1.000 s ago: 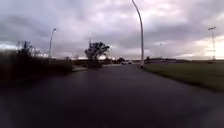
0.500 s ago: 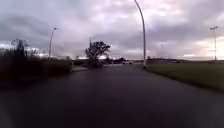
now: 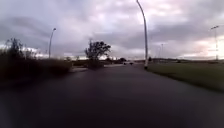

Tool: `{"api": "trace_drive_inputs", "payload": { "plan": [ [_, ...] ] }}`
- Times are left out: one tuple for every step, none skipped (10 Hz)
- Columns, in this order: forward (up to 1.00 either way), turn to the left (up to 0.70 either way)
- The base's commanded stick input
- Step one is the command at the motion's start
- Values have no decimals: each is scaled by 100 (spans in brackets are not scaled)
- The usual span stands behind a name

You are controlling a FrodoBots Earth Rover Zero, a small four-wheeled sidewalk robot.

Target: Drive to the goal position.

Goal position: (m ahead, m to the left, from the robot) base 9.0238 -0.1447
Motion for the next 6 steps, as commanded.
{"api": "trace_drive_inputs", "payload": {
  "plan": [
    [70, 0],
    [70, 0],
    [70, 0],
    [70, -17],
    [70, -27],
    [70, -27]
  ]
}}
